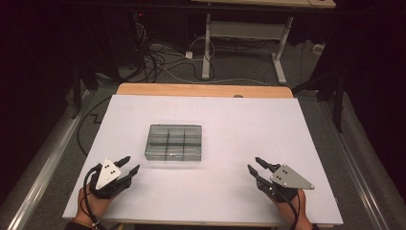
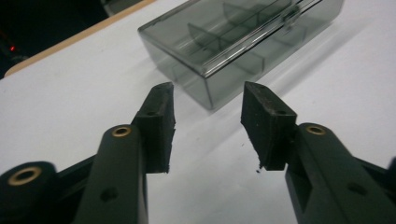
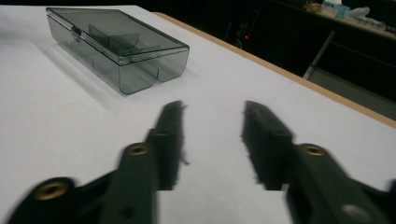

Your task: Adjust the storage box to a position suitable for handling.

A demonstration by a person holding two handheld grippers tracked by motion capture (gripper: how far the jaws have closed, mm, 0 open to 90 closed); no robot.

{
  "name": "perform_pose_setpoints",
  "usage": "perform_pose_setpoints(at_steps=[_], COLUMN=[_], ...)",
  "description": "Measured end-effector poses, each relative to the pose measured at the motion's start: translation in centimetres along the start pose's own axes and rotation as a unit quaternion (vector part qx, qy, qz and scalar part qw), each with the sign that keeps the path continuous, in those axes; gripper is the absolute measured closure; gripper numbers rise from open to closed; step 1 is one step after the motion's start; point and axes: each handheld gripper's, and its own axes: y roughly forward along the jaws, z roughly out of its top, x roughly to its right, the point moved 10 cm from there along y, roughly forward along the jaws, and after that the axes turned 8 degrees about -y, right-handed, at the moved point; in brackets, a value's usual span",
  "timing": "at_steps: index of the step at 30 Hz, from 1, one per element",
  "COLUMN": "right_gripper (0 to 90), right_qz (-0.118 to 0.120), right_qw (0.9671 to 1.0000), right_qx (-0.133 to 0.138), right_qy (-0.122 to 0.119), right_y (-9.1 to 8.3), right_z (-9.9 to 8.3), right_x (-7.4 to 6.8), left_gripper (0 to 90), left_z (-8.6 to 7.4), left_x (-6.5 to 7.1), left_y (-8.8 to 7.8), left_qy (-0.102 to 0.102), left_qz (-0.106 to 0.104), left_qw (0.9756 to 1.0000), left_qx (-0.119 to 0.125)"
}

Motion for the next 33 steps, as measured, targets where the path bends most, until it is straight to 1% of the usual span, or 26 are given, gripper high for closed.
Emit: perform_pose_setpoints(at_steps=[1,3,5,7,8,10,11,13,14,15,16,17,18,19,20,21,22,23,25,26,27,28,30,31,32,33], right_gripper=[73.1,81.5,89.5,90.0,90.0,90.0,90.0,90.0,90.0,90.0,90.0,90.0,90.0,90.0,90.0,90.0,90.0,90.0,90.0,90.0,90.0,90.0,90.0,90.0,90.0,90.0], right_qz=[-0.002,0.001,0.003,-0.003,-0.004,-0.005,-0.001,0.010,0.016,0.024,0.027,0.033,0.040,0.044,0.047,0.050,0.052,0.054,0.062,0.066,0.067,0.069,0.078,0.080,0.079,0.080], right_qw=[1.0000,1.0000,0.9999,0.9997,0.9997,0.9994,0.9993,0.9987,0.9982,0.9975,0.9971,0.9965,0.9957,0.9952,0.9947,0.9941,0.9935,0.9929,0.9914,0.9904,0.9896,0.9888,0.9875,0.9873,0.9876,0.9871], right_qx=[-0.002,-0.004,-0.014,-0.023,-0.026,-0.028,-0.033,-0.049,-0.057,-0.067,-0.072,-0.077,-0.083,-0.087,-0.091,-0.096,-0.101,-0.106,-0.115,-0.121,-0.127,-0.131,-0.136,-0.137,-0.135,-0.139], right_qy=[-0.003,0.001,0.003,0.002,0.004,0.018,0.018,0.013,0.009,0.006,0.003,0.006,0.009,0.010,0.006,0.000,0.000,-0.005,-0.005,-0.007,-0.013,-0.014,-0.006,-0.003,-0.005,-0.005], right_y=[-0.1,0.0,0.2,0.6,0.9,1.7,2.2,3.6,4.4,5.3,6.1,7.1,8.0,8.9,9.8,10.6,11.5,12.3,13.9,14.6,15.1,15.6,16.2,16.4,16.6,16.7], right_z=[0.0,0.0,-0.2,-0.4,-0.4,-0.1,0.0,-0.1,-0.1,-0.2,-0.1,0.0,0.1,0.3,0.5,0.7,0.9,1.1,1.3,1.3,1.2,1.2,1.2,1.3,1.3,1.3], right_x=[0.1,0.2,0.3,0.6,0.7,0.8,0.7,0.0,-0.4,-0.8,-1.1,-1.4,-1.7,-2.1,-2.4,-2.8,-3.1,-3.3,-3.7,-3.9,-3.9,-4.0,-4.0,-3.9,-3.9,-3.9], left_gripper=[62.1,70.0,79.1,87.4,87.5,87.6,87.6,87.6,87.6,87.6,87.6,87.6,87.6,87.6,87.6,87.6,87.6,87.6,87.6,87.6,87.6,87.6,87.6,87.6,87.6,87.6], left_z=[-0.1,-0.2,-0.3,-0.4,-0.3,-0.1,0.1,0.4,0.5,0.6,0.7,0.7,0.8,0.7,0.7,0.7,0.7,0.7,0.8,0.9,0.9,1.0,1.3,1.3,1.3,1.3], left_x=[-0.1,-0.3,-0.4,-0.5,-0.8,-1.2,-1.4,-2.0,-2.3,-2.7,-3.0,-3.2,-3.3,-3.5,-3.7,-3.7,-3.8,-3.8,-3.7,-3.6,-3.5,-3.4,-3.0,-2.9,-2.9,-2.9], left_y=[0.0,0.1,0.2,0.3,0.8,1.8,2.3,3.2,3.7,4.1,4.6,5.1,5.6,6.1,6.5,6.9,7.3,7.8,8.4,8.6,8.8,8.9,9.3,9.4,9.6,9.6], left_qy=[0.000,0.000,0.000,-0.001,-0.009,-0.011,-0.011,-0.025,-0.032,-0.033,-0.043,-0.055,-0.060,-0.060,-0.065,-0.075,-0.082,-0.085,-0.087,-0.090,-0.088,-0.088,-0.088,-0.081,-0.078,-0.080], left_qz=[0.001,0.000,-0.005,-0.004,-0.003,-0.001,0.001,0.001,0.001,0.008,0.007,-0.003,-0.005,0.000,0.000,-0.004,-0.007,-0.010,-0.015,-0.019,-0.021,-0.024,-0.031,-0.023,-0.016,-0.016], left_qw=[1.0000,0.9999,0.9998,0.9997,0.9993,0.9986,0.9983,0.9976,0.9972,0.9969,0.9963,0.9953,0.9948,0.9943,0.9936,0.9926,0.9918,0.9911,0.9901,0.9896,0.9897,0.9897,0.9895,0.9898,0.9900,0.9899], left_qx=[-0.005,-0.014,-0.021,-0.026,-0.036,-0.051,-0.057,-0.064,-0.068,-0.070,-0.074,-0.079,-0.082,-0.088,-0.092,-0.095,-0.098,-0.103,-0.109,-0.110,-0.111,-0.111,-0.111,-0.115,-0.116,-0.117])
